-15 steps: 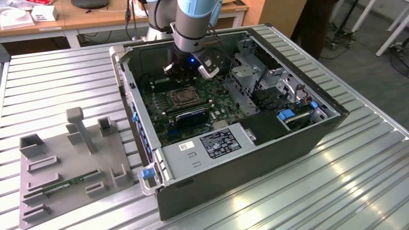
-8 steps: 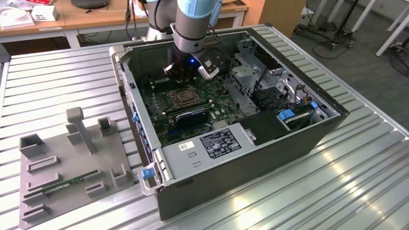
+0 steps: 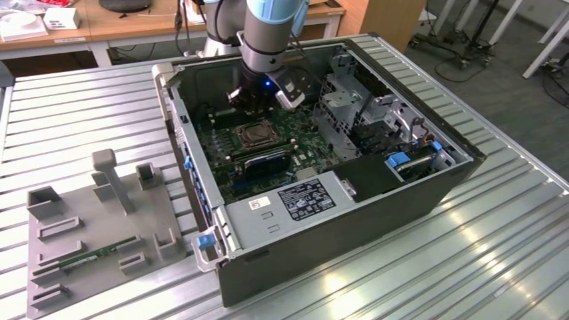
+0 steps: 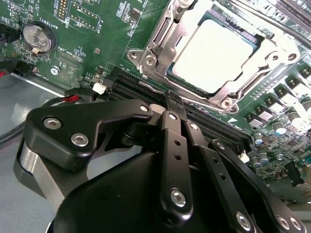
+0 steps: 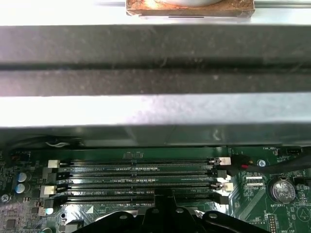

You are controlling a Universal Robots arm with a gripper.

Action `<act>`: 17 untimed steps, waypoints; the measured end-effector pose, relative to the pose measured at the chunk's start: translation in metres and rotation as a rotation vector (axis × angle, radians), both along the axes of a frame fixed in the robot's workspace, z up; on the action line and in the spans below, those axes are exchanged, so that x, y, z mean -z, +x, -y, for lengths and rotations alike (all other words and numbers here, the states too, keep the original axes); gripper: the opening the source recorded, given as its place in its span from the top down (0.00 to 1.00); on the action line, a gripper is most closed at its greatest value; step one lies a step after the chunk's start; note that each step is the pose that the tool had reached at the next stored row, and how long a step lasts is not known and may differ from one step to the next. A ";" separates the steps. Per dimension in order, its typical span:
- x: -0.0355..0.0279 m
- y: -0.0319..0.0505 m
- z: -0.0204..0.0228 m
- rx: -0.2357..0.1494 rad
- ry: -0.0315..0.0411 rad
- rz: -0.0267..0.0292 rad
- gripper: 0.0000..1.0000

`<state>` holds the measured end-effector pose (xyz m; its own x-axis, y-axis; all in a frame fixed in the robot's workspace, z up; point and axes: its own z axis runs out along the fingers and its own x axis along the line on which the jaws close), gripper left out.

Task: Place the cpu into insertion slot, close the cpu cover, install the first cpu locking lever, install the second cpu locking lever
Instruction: 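Install the first cpu locking lever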

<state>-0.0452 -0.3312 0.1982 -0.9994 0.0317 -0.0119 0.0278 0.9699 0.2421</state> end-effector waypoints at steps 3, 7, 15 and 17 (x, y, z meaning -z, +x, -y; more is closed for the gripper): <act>-0.0012 0.0000 -0.0001 0.000 -0.0043 0.0000 0.89; -0.0012 0.0000 -0.0001 0.000 -0.0232 0.0003 0.89; -0.0010 -0.0006 -0.0016 0.000 -0.0272 0.0016 0.89; -0.0009 -0.0007 -0.0020 0.000 -0.0275 0.0018 0.89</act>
<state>-0.0459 -0.3292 0.1991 -0.9994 0.0312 -0.0146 0.0274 0.9762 0.2154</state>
